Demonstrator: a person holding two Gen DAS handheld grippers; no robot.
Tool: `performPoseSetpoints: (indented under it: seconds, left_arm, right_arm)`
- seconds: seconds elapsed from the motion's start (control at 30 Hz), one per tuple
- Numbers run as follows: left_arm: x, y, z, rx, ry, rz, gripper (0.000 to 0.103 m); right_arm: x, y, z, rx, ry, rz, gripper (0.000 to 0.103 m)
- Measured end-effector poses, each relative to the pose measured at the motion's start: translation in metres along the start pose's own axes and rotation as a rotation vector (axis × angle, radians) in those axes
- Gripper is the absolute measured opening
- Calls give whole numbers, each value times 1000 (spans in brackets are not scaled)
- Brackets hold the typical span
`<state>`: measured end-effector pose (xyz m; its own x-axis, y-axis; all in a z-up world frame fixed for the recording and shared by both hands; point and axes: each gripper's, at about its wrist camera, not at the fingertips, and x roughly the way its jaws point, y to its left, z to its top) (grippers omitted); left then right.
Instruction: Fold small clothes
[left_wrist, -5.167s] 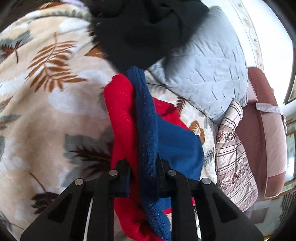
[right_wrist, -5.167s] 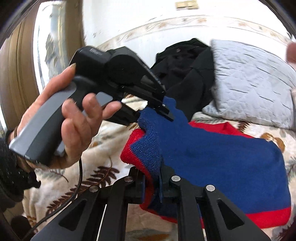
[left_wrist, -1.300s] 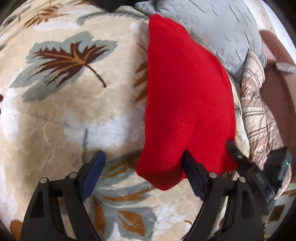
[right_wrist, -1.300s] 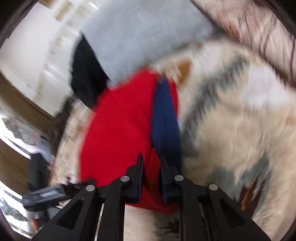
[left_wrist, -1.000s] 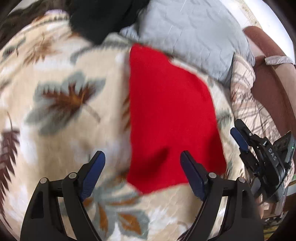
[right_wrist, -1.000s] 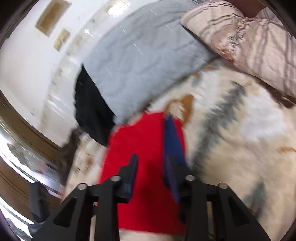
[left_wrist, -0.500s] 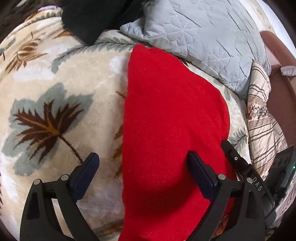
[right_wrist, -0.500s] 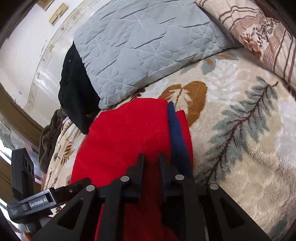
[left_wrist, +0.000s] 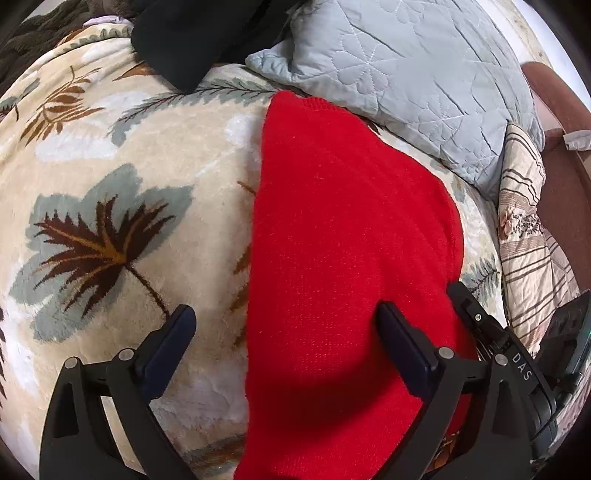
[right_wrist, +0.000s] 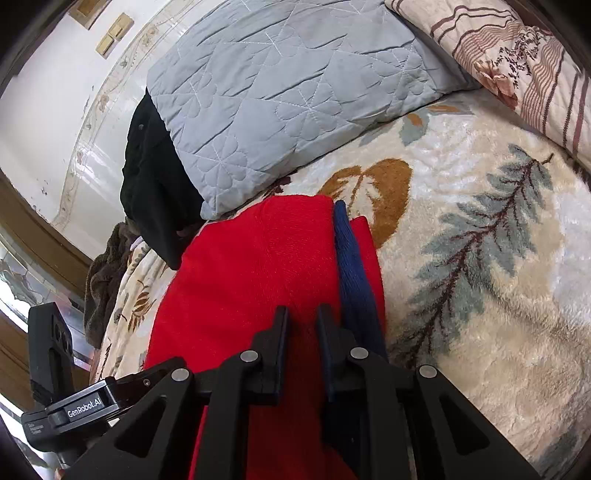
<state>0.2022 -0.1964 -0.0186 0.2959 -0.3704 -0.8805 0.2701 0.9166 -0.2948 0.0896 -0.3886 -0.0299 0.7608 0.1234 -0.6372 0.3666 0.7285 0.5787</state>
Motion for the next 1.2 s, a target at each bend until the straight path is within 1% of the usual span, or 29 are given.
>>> performPoseSetpoints:
  seconds: [0.07, 0.1, 0.13, 0.17, 0.2, 0.23, 0.3, 0.33, 0.4, 0.43, 0.47, 0.5, 0.53, 0.57, 0.6, 0.63, 0.7, 0.73, 0.8, 0.83, 0.87, 0.9, 0.93, 1.0, 1.03, 1.07, 1.13, 1.17, 1.2]
  left_arm:
    - [-3, 3, 1, -12, 15, -41, 99]
    - [-6, 6, 2, -23, 25, -77, 99]
    - [-10, 11, 4, -38, 31, -115, 99]
    - [-13, 17, 9, -54, 28, -147, 99]
    - [-16, 21, 13, -66, 22, -162, 99]
    - [-18, 27, 23, -80, 15, -177, 99]
    - [-17, 34, 38, -103, 17, -187, 99]
    - [-13, 36, 49, -114, 30, -192, 99]
    - [-3, 36, 63, -121, 66, -201, 99]
    - [4, 33, 71, -122, 88, -211, 99]
    - [8, 31, 75, -117, 98, -211, 99]
    - [12, 27, 80, -107, 101, -211, 99]
    - [14, 24, 83, -98, 95, -210, 99]
    - [17, 22, 86, -93, 90, -206, 99]
    - [21, 21, 88, -93, 88, -198, 99]
    - [31, 21, 90, -102, 96, -176, 99]
    - [50, 22, 89, -118, 142, -124, 99]
    - [58, 22, 87, -119, 157, -108, 99]
    - [51, 15, 85, -76, 135, -85, 99]
    - [42, 12, 83, -50, 121, -78, 98]
    - [34, 12, 80, -35, 107, -81, 98]
    - [26, 14, 77, -25, 92, -87, 98]
    - [13, 18, 69, -27, 72, -107, 98]
    - [-3, 28, 55, -44, 40, -153, 98]
    - [-12, 35, 43, -58, 14, -167, 98]
    - [-14, 39, 37, -68, 2, -159, 98]
    - [-7, 42, 25, -88, 9, -102, 100]
    - [1, 40, 22, -92, 28, -91, 100]
    - [4, 41, 19, -98, 47, -85, 100]
  right_arm:
    - [-5, -1, 3, 18, 0, 15, 18]
    - [-9, -3, 6, 40, -8, 32, 20]
    - [-16, -8, 11, 80, -33, 51, 29]
    - [-20, -12, 16, 111, -57, 53, 44]
    - [-22, -16, 22, 144, -81, 47, 49]
    - [-19, -21, 33, 179, -92, 41, 51]
    - [-2, -24, 48, 205, -52, 43, 51]
    - [12, -24, 56, 216, -11, 50, 51]
    - [46, -17, 68, 215, 117, 75, 51]
    - [54, -12, 70, 193, 150, 58, 47]
    - [55, -5, 74, 154, 138, 52, 17]
    - [50, 1, 78, 105, 107, 56, 9]
    - [39, 10, 82, 50, 45, 62, 8]
    - [32, 13, 83, 28, 2, 51, 8]
    - [29, 13, 83, 13, -22, 37, 8]
    - [36, 11, 81, -6, -11, -11, 8]
    - [62, 4, 74, -35, 87, -124, 9]
    - [70, -2, 69, -30, 117, -130, 10]
    - [57, -4, 70, 9, 84, -89, 19]
    - [46, -3, 70, 25, 67, -70, 22]
    - [37, 0, 69, 18, 53, -59, 22]
    - [27, 1, 67, 1, 35, -44, 22]
    - [14, 8, 61, -33, 8, -10, 22]
    - [4, 18, 49, -79, -5, 37, 24]
    - [4, 24, 38, -118, -3, 46, 26]
    - [7, 26, 31, -146, 11, 32, 29]
    - [28, 30, 14, -222, 87, -74, 25]
    - [33, 33, 10, -258, 84, -105, 24]
    - [28, 38, 10, -273, 68, -123, 24]
